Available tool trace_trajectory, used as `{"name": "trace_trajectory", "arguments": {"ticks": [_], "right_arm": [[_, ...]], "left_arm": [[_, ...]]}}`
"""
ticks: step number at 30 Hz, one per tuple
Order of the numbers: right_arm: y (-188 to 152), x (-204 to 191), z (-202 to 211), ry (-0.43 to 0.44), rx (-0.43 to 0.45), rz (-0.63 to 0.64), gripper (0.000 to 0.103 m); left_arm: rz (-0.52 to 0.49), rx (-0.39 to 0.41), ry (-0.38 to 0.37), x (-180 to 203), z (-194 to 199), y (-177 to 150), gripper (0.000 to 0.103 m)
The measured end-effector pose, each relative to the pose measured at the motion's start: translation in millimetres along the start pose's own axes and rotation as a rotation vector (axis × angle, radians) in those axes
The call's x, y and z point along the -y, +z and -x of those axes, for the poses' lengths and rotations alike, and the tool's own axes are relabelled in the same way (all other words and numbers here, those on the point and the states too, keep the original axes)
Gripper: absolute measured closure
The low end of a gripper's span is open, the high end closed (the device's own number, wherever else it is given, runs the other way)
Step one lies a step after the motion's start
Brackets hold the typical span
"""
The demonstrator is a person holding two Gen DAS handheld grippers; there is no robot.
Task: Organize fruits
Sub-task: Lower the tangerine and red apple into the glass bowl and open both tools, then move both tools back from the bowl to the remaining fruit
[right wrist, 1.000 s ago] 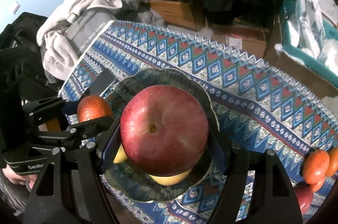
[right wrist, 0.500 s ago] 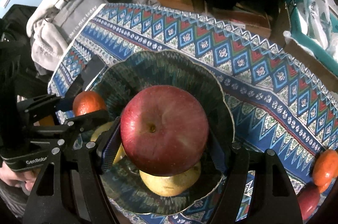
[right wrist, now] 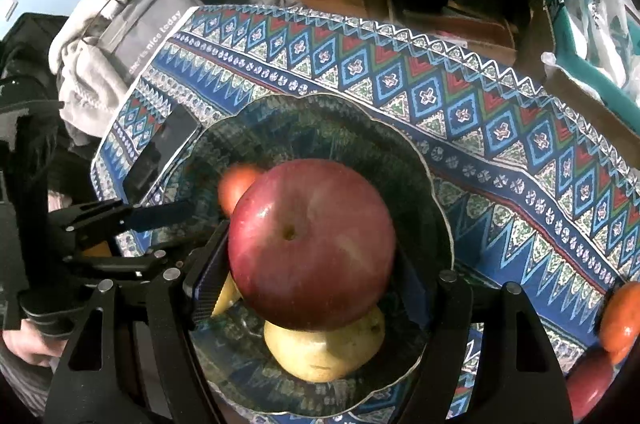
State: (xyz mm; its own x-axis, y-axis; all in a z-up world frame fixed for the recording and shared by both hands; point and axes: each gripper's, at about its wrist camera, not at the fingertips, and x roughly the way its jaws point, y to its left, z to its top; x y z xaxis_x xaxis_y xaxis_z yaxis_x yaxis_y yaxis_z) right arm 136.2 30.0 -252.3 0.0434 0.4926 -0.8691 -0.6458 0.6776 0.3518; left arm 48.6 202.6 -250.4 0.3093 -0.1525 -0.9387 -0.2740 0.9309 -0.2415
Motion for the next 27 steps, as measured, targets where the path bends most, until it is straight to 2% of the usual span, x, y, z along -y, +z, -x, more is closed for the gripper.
{"name": "trace_trajectory", "arguments": {"ticks": [7,17,21,27], "right_arm": [[-5,1,-9,-0.015,-0.031,-0.001,0.029],[-5,4,6,-0.013,0.003,-0.015,0.029],[-8,5,14,-0.058,0.014,-0.003,0.029],[-15,6,31,-0.116,0.034,0.020,0.029]], "left_arm": [[0.011,-0.003,0.000,-2,0,0,0.052],[-0.015,0.001,0.006,5,3,-1,0.052],[-0.028,0.009,0.018,9,6,-2,0.051],[-0.058,0.031,0.021,23,13,0,0.043]]}}
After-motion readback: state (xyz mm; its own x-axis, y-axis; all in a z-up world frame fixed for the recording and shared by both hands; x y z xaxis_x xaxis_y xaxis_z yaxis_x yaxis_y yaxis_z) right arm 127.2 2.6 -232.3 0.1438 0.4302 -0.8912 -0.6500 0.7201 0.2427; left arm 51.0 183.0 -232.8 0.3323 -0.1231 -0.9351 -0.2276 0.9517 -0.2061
